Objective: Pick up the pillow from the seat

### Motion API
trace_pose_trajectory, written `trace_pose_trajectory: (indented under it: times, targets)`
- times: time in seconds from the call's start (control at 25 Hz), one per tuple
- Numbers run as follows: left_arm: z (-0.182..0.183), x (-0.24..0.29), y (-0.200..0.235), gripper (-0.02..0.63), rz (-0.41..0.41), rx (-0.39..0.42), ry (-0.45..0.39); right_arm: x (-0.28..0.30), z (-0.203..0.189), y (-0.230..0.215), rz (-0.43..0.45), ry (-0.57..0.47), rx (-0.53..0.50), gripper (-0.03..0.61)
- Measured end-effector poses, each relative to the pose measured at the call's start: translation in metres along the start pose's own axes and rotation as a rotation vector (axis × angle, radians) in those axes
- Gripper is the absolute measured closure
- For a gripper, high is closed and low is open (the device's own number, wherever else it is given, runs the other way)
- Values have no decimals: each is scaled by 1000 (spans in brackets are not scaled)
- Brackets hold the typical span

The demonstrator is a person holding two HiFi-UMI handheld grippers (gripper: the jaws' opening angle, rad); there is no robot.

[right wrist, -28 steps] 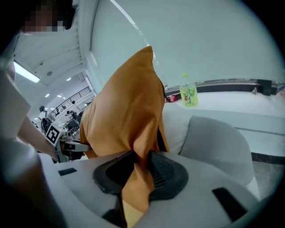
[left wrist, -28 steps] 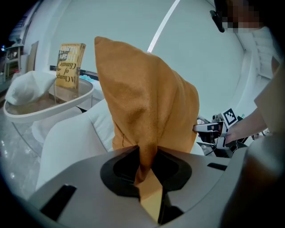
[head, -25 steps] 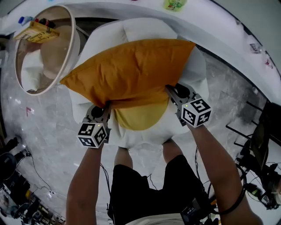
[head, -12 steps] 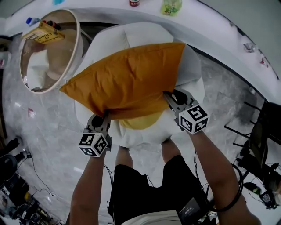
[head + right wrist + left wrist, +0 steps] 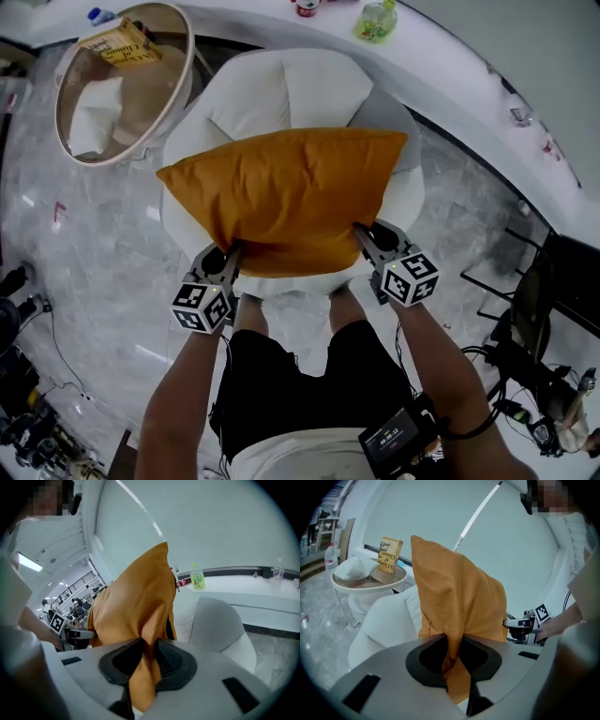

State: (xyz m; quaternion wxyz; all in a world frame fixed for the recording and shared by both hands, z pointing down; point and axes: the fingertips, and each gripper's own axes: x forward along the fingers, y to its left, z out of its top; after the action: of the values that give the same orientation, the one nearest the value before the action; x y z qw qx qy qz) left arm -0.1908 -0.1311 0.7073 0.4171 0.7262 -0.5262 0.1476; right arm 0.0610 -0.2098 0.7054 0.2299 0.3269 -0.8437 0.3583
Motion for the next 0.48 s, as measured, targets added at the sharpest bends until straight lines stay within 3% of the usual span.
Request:
trace_pose_trajectory:
  times: [0.16,0.48]
  targets:
    - [-7,-17,-17,536,-18,-12,20,-21,-11,6,-3,26,45,483]
    - [-6,-56,-24,538,-13,-7,9,-37,-5,38,12,29,16,488]
